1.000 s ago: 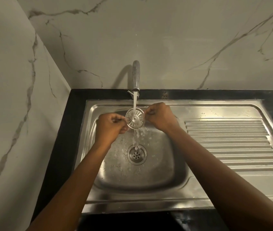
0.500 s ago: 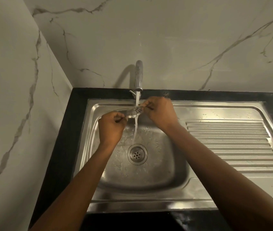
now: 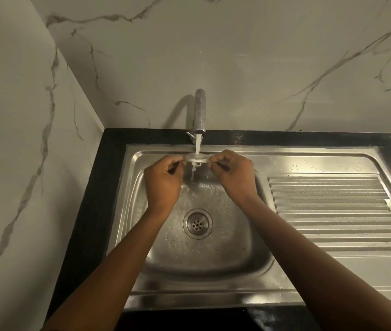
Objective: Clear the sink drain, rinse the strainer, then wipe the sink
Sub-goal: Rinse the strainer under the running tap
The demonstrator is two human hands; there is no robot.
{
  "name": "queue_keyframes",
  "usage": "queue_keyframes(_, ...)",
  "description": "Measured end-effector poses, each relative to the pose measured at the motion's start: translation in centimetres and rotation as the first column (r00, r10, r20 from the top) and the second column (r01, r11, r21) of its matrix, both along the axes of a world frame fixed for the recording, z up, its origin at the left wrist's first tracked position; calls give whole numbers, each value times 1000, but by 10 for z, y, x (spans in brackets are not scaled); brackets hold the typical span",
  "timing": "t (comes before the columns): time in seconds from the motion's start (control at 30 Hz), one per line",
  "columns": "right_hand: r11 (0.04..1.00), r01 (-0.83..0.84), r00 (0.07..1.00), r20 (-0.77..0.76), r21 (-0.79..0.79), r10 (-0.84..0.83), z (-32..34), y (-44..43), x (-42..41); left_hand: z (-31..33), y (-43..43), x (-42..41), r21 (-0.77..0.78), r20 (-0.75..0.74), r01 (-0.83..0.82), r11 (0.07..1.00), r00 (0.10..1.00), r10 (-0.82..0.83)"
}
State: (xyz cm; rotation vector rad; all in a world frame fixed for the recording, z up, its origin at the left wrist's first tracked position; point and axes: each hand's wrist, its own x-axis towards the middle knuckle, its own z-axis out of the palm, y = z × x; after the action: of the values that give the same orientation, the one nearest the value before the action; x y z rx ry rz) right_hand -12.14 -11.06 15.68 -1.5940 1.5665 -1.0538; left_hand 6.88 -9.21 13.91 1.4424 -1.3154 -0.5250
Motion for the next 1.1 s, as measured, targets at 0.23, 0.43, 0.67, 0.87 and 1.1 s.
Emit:
queue_keyframes(0.23,991,-105,972,-221,-86,84,14,-20,23,-7,12,19,74,-39,-44,996,998,47)
queue_keyframes(0.43,997,-66,968,-245,-25,58,14,-16,-4,-3,7,5,120,-72,100,988,993,-91)
queue_keyframes(0.67,979,63,996,-82,193,-48,-1,11,-39,0,-24,8,320,-125,183,930,981,-150)
queue_keyframes(0.87,966,112,978,-196,234,-66,-16,33,-44,12,-81,13,530,-444,383,756,886,-137)
queue_keyframes(1.1,989,16,864,-500,149,61,-32,51,-40,13,-97,-2,545,-438,441,713,875,-206)
